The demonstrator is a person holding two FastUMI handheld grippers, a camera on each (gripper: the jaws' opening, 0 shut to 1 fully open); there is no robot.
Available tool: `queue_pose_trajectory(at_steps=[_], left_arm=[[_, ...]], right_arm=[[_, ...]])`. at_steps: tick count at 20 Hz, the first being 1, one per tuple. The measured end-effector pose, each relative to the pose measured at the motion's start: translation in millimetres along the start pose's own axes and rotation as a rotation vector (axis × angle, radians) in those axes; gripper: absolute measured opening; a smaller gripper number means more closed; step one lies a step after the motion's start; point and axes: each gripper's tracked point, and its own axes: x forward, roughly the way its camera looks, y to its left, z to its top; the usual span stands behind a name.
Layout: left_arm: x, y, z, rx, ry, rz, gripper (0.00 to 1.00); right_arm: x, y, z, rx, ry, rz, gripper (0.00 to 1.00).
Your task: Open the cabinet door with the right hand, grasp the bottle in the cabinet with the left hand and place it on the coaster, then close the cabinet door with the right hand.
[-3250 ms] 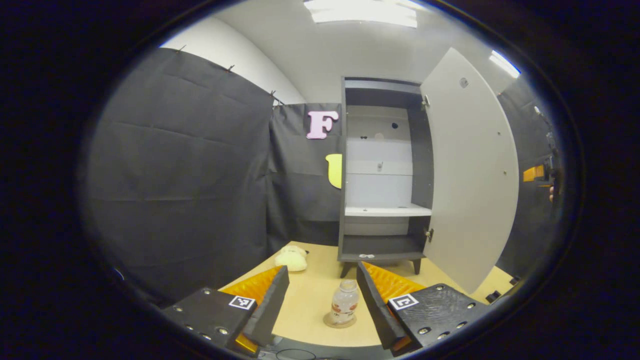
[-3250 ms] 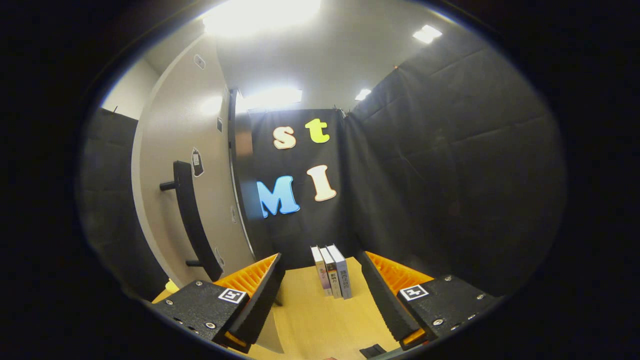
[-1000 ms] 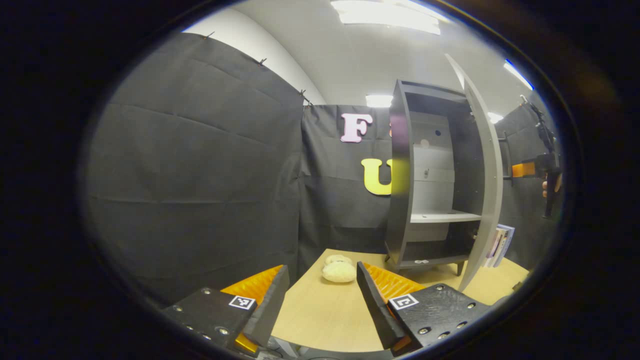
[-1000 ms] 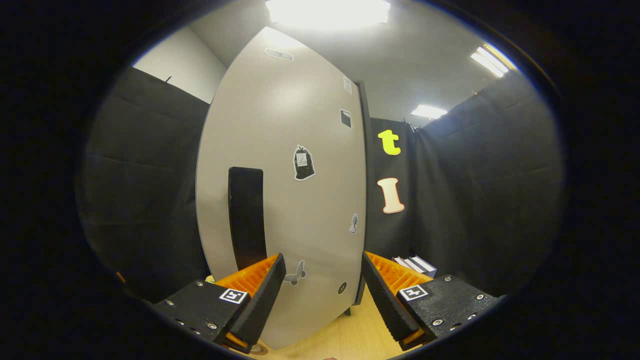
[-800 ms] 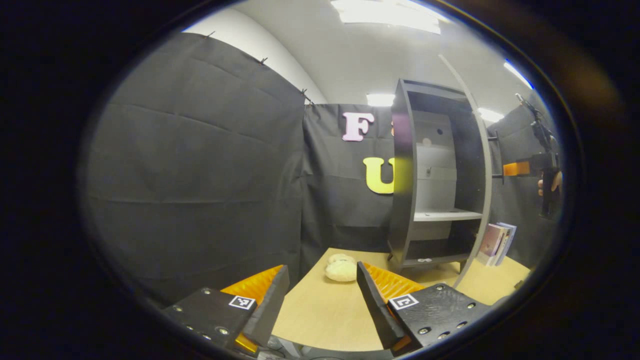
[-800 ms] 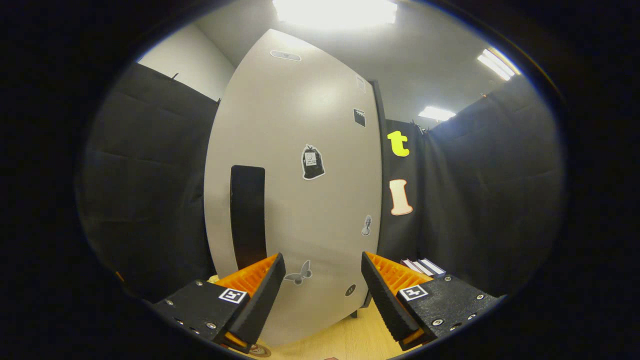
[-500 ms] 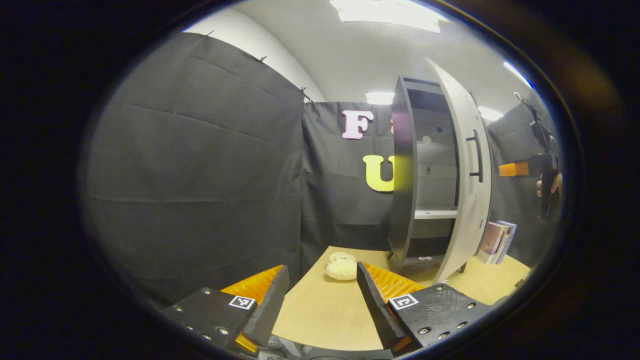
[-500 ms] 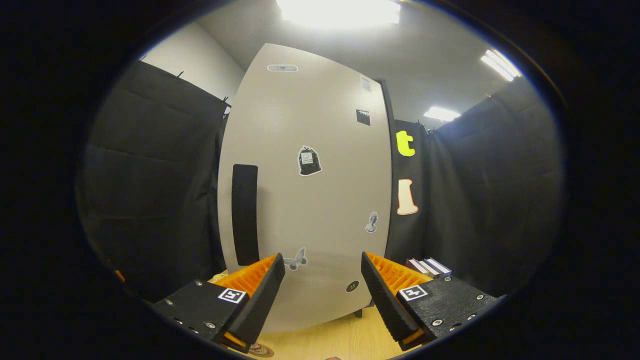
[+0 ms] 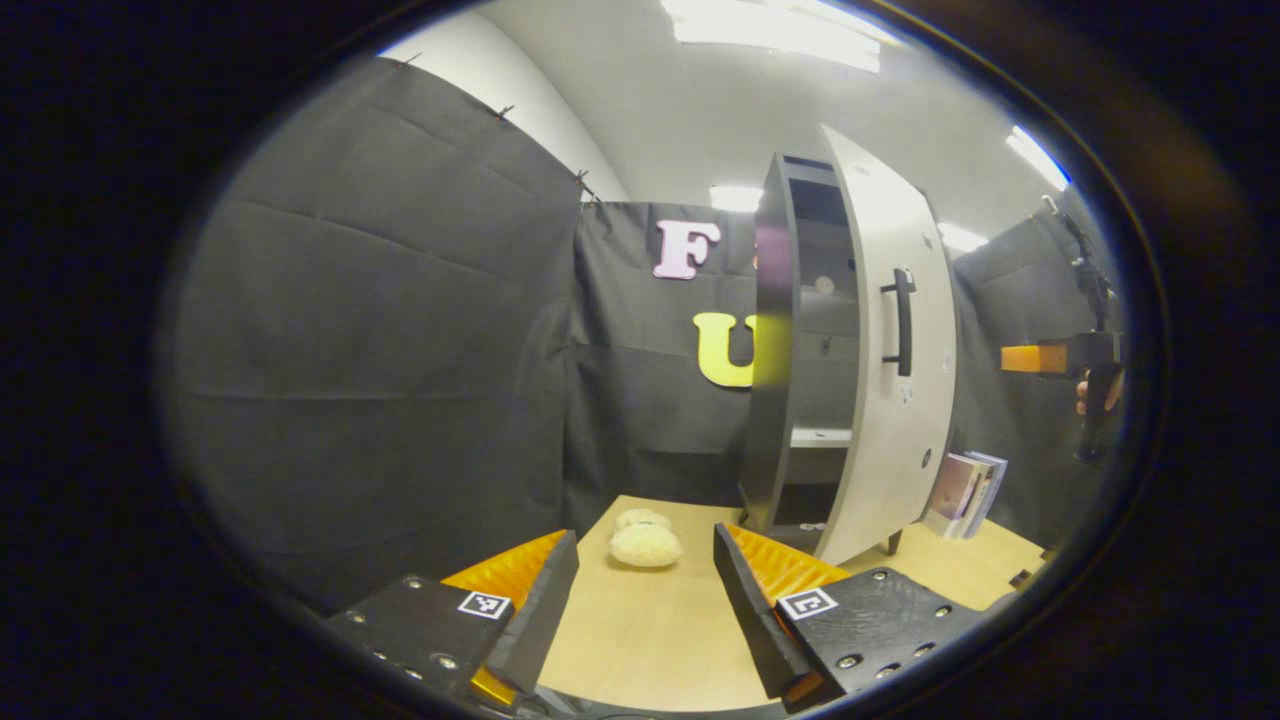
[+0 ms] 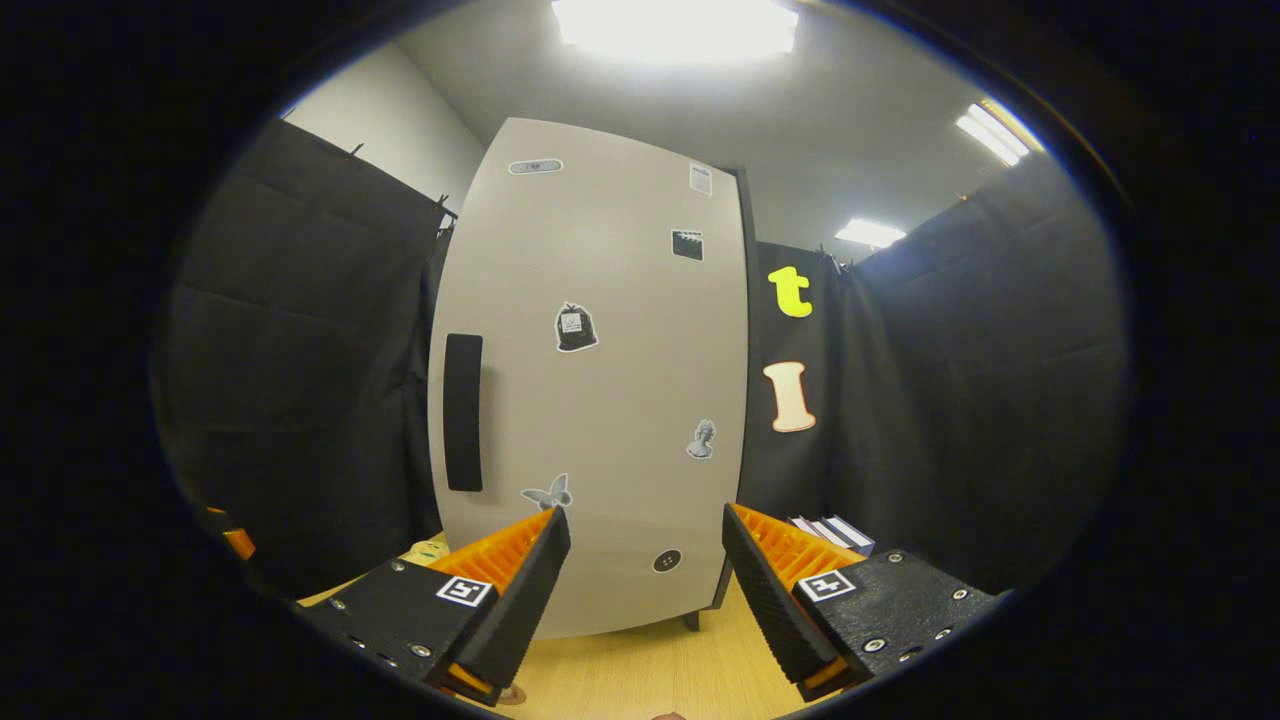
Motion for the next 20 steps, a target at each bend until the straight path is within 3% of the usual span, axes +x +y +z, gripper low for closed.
queue_pose_trajectory(at_steps=[1, 8, 9, 10, 20], left_arm=[[2, -6, 2, 0.006, 0.0, -0.004, 0.78], [1, -73, 23, 0.003, -0.022, -0.047, 0.81], [-2, -83, 26, 0.006, -0.024, -0.052, 0.84], [-5, -93, 29, 0.01, -0.025, -0.055, 0.81], [-15, -173, 64, 0.043, -0.081, -0.102, 0.81]], right_arm=[[-3, -4, -1, -0.005, -0.005, 0.005, 0.95], [-34, -59, -3, -0.047, -0.029, 0.013, 0.95], [-38, -68, -4, -0.046, -0.031, 0.012, 0.95], [-41, -76, -5, -0.042, -0.032, 0.013, 0.95], [-71, -154, -30, 0.008, 0.001, -0.024, 0.95]])
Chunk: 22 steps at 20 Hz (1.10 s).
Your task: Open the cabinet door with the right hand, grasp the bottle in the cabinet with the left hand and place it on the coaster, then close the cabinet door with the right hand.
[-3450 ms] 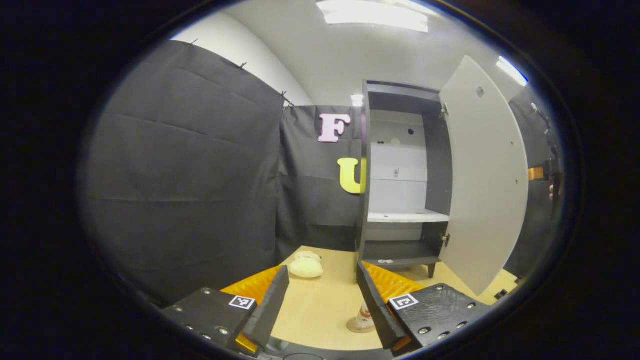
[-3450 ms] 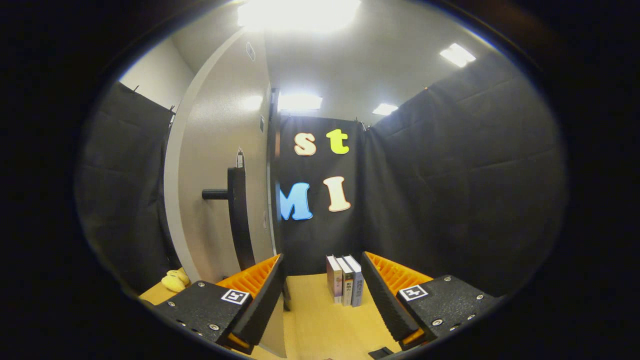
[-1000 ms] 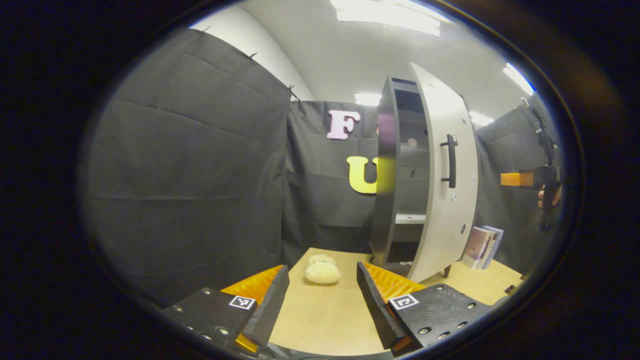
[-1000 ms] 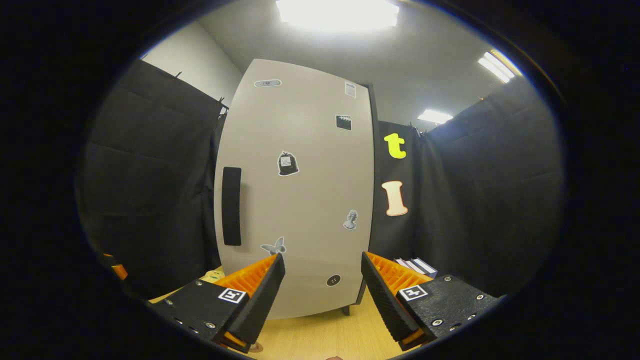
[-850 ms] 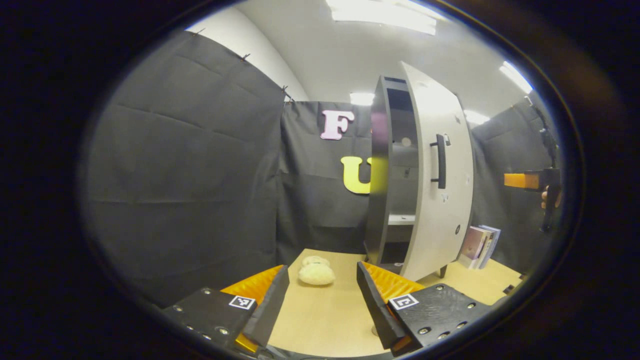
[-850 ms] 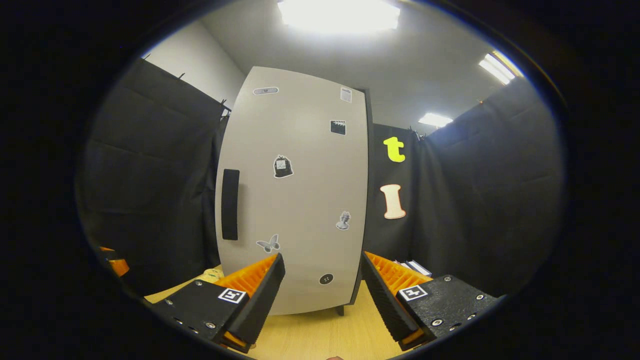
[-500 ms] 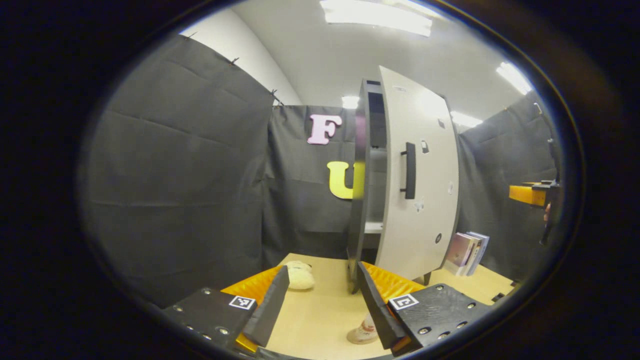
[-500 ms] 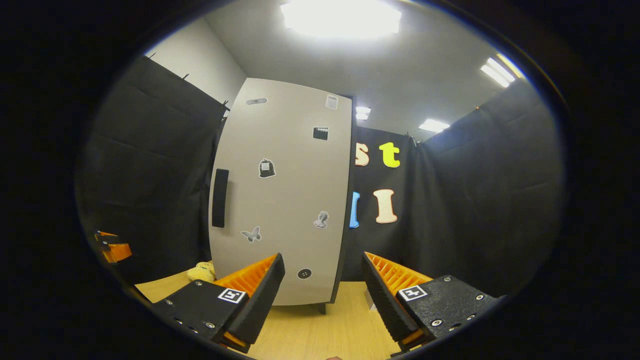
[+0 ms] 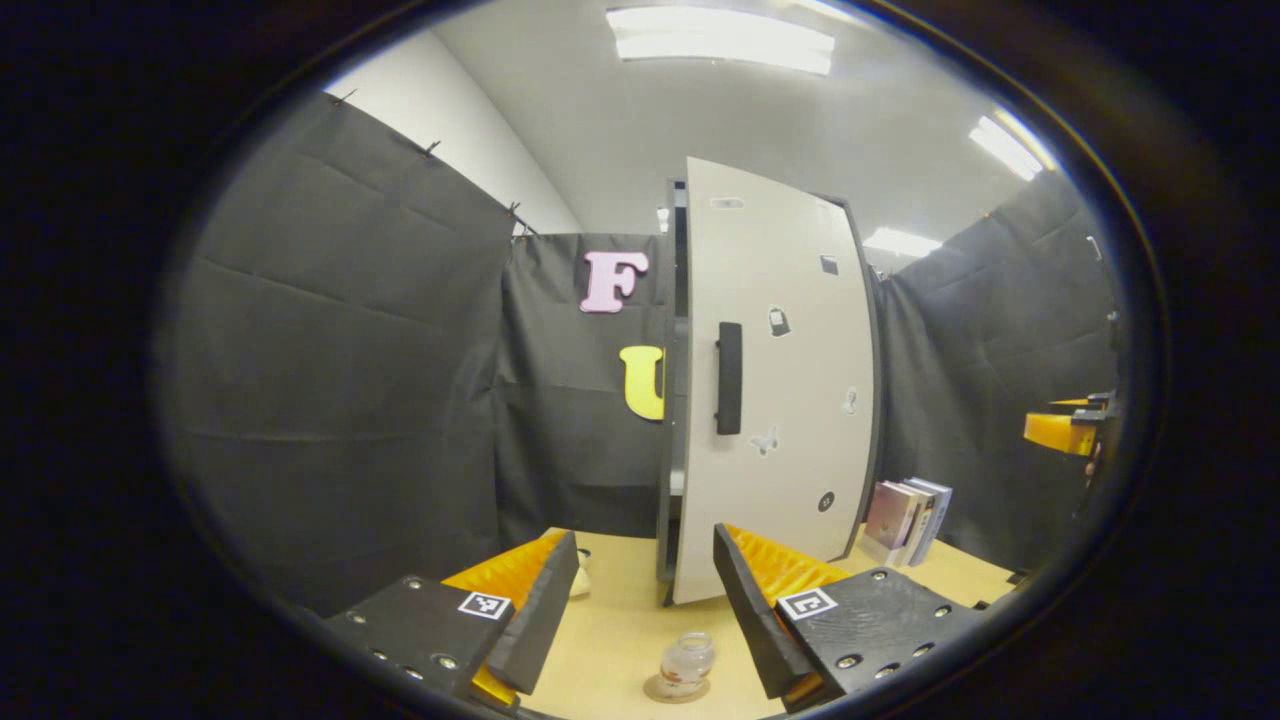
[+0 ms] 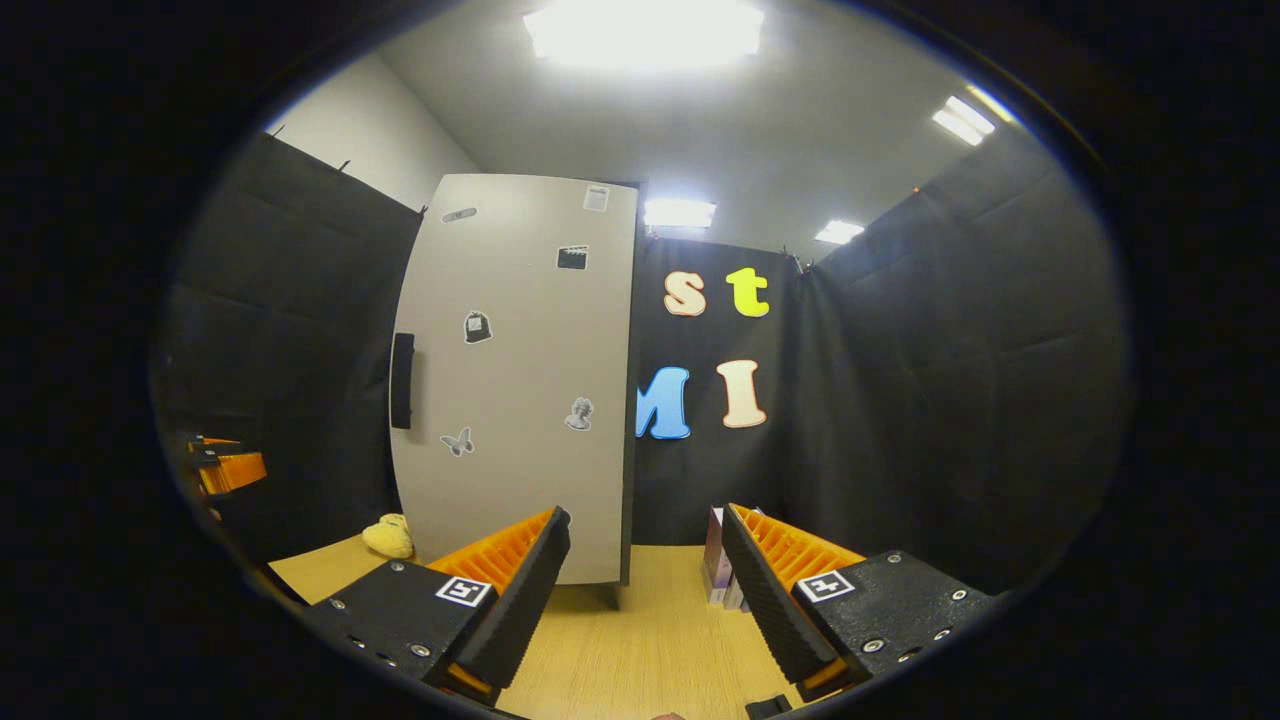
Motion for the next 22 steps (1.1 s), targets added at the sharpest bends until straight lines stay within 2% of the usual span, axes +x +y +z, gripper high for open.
queue_pose_trajectory(at_steps=[2, 3, 4, 6, 7, 8, 10, 11, 12, 14, 15, 16, 19, 20, 22], left_arm=[[-1, -11, 3, 0.008, -0.001, -0.006, 0.84], [-2, -15, 4, 0.012, -0.001, -0.007, 0.81], [-2, -18, 5, 0.015, -0.002, -0.007, 0.84], [-4, -23, 6, 0.021, -0.005, -0.008, 0.81], [-5, -24, 7, 0.026, -0.005, -0.008, 0.84], [-4, -25, 7, 0.03, -0.005, -0.005, 0.81], [-3, -25, 7, 0.035, -0.004, 0.001, 0.81], [-3, -25, 7, 0.033, -0.003, 0.003, 0.84], [-3, -26, 6, 0.03, -0.002, 0.005, 0.81], [-3, -25, 6, 0.028, -0.004, 0.008, 0.81], [-4, -24, 6, 0.027, -0.005, 0.01, 0.81], [-4, -24, 6, 0.025, -0.007, 0.011, 0.81], [-1, -22, 5, 0.021, -0.002, 0.016, 0.81], [-1, -23, 5, 0.02, -0.004, 0.016, 0.84], [1, -22, 4, 0.029, -0.004, 0.018, 0.81]], right_arm=[[-5, -9, -7, 0.01, 0.004, -0.006, 0.95], [-7, -11, -12, 0.015, 0.009, -0.007, 0.95], [-9, -14, -16, 0.022, 0.014, -0.008, 0.95], [-12, -16, -19, 0.034, 0.019, -0.006, 0.95], [-13, -17, -21, 0.039, 0.021, -0.007, 0.95], [-14, -18, -22, 0.043, 0.02, -0.008, 0.95], [-15, -19, -21, 0.051, 0.016, -0.012, 0.95], [-15, -20, -21, 0.054, 0.013, -0.014, 0.95], [-14, -20, -20, 0.055, 0.012, -0.016, 0.95], [-14, -20, -21, 0.05, 0.012, -0.02, 0.95], [-13, -20, -20, 0.048, 0.009, -0.023, 0.92], [-13, -20, -20, 0.046, 0.009, -0.024, 0.95], [-9, -17, -26, 0.053, 0.019, -0.024, 0.95], [-9, -16, -26, 0.057, 0.02, -0.023, 0.95], [-7, -14, -25, 0.058, 0.019, -0.019, 0.95]])
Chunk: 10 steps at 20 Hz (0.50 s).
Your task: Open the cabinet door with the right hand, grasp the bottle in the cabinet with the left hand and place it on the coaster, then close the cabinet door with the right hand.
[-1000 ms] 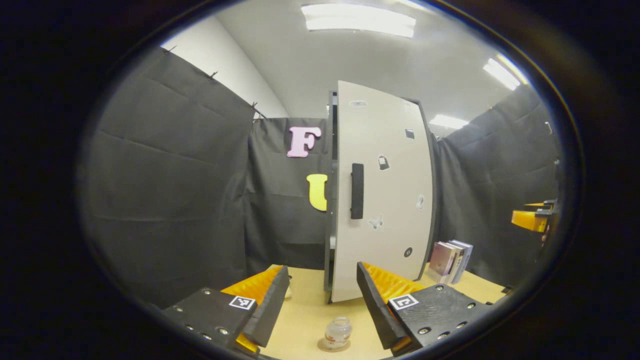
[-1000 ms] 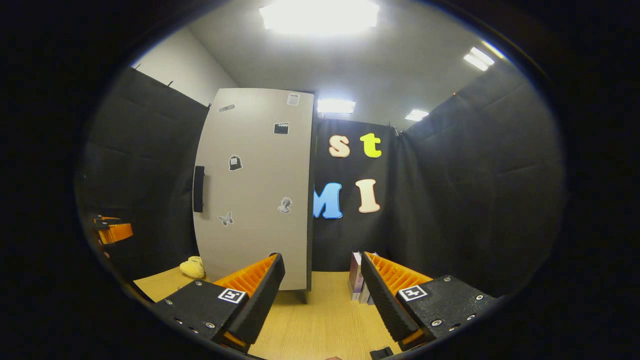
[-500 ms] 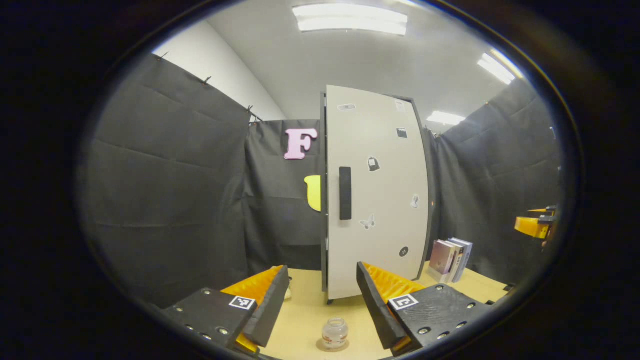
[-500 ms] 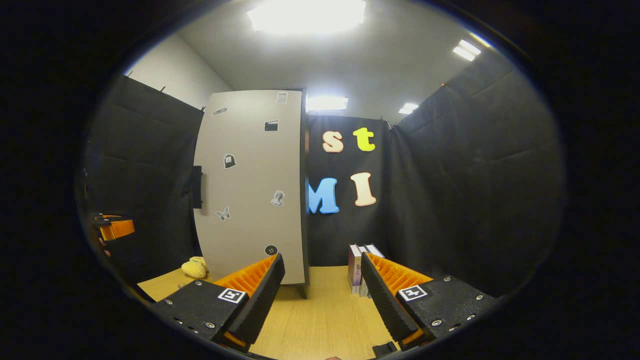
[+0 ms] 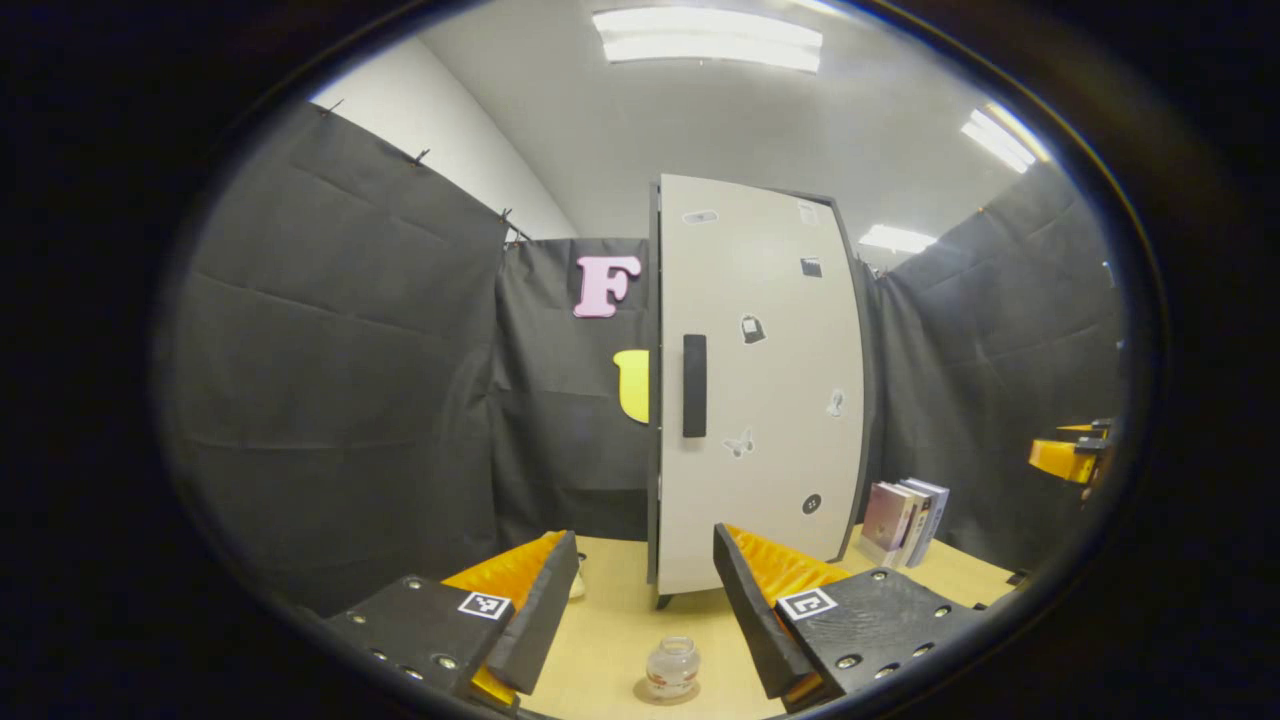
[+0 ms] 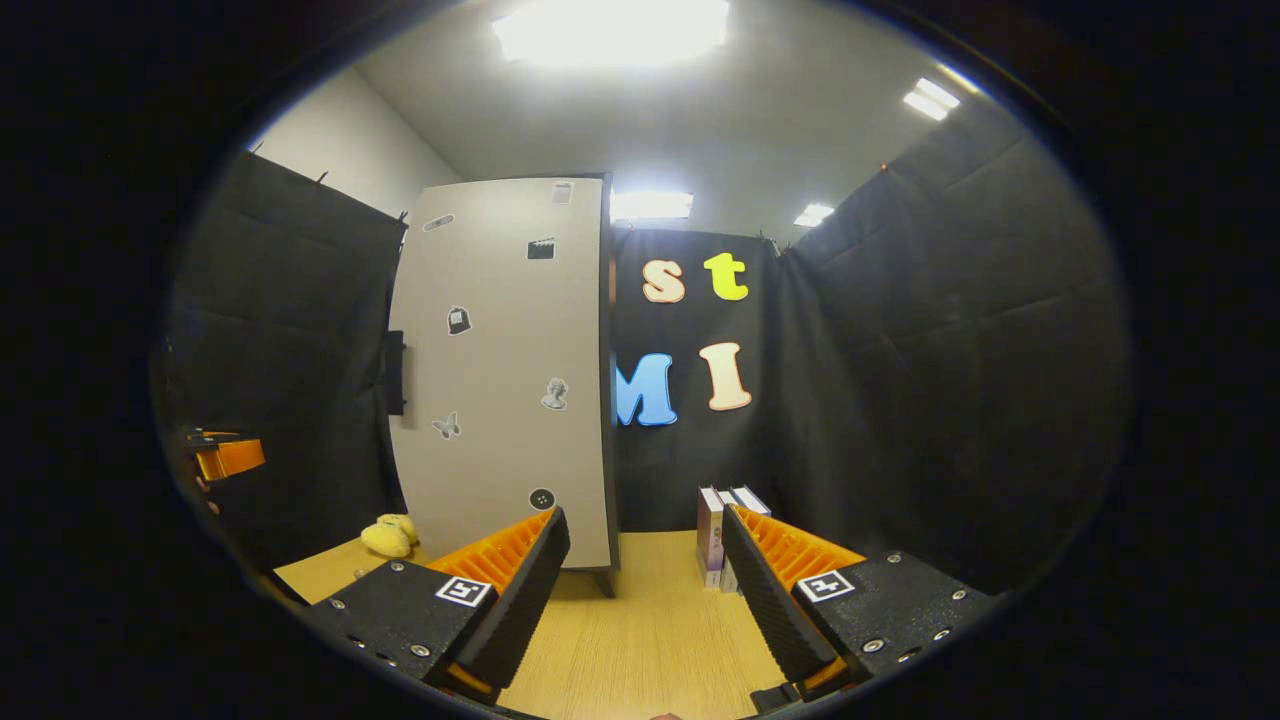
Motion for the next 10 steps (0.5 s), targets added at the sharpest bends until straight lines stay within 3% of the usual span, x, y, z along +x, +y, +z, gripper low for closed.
queue_pose_trajectory(at_steps=[1, 3, 10], left_arm=[[1.4, -0.3, 0.0, 0.007, -0.001, 0.001, 0.84], [2.7, -0.7, 0.1, 0.008, 0.0, 0.002, 0.81], [4.0, 0.2, -0.3, 0.007, -0.001, 0.005, 0.84]], right_arm=[[0.3, 1.2, 0.5, 0.0, -0.002, 0.001, 0.95], [0.6, 2.4, 2.5, 0.002, -0.008, 0.002, 0.95], [3.9, 3.6, -0.8, 0.002, -0.002, -0.003, 0.95]])
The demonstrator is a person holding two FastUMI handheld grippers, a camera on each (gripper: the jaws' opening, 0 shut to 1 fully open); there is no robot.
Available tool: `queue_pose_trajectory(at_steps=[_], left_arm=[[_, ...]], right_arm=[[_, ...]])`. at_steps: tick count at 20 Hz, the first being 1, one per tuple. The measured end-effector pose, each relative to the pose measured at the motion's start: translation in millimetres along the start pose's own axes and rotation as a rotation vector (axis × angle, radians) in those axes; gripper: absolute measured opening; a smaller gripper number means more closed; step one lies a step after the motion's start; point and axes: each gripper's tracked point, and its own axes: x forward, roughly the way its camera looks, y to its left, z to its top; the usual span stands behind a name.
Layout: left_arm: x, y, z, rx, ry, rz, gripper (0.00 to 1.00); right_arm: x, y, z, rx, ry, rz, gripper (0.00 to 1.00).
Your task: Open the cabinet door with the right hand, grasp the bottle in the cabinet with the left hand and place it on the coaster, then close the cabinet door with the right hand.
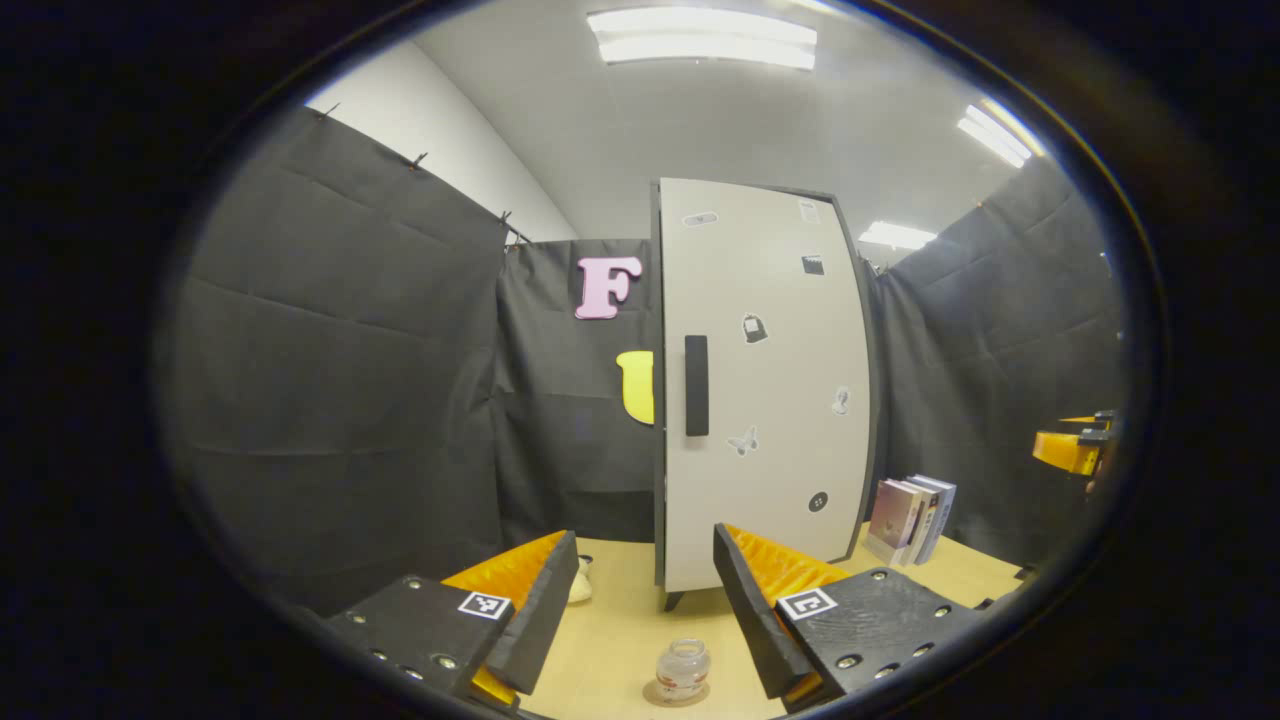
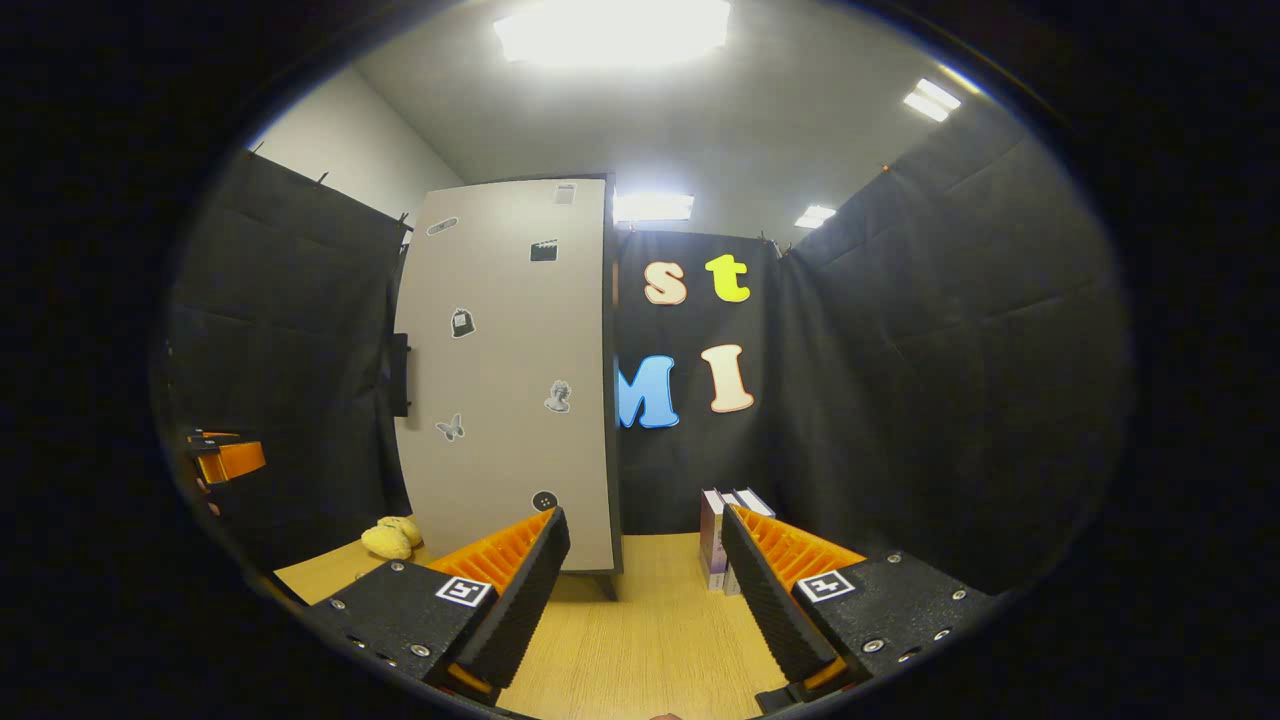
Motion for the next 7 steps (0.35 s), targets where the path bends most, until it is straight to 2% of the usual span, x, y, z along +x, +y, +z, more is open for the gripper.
queue_pose_trajectory(at_steps=[1, 4, 6, 7], left_arm=[[1.1, -0.1, -0.1, -0.002, 0.001, 0.0, 0.81], [4.1, -1.1, 0.9, -0.001, 0.008, -0.001, 0.81], [6.0, -2.3, 2.7, 0.008, 0.007, -0.002, 0.84], [5.8, -1.7, 5.1, 0.009, 0.003, -0.002, 0.84]], right_arm=[[0.9, 1.1, -0.5, 0.001, 0.001, 0.002, 0.95], [1.0, 2.0, 0.5, -0.008, -0.001, 0.003, 0.95], [2.4, 2.9, 2.6, -0.007, -0.005, 0.003, 0.95], [3.5, 4.0, 3.4, -0.006, -0.007, 0.003, 0.92]])
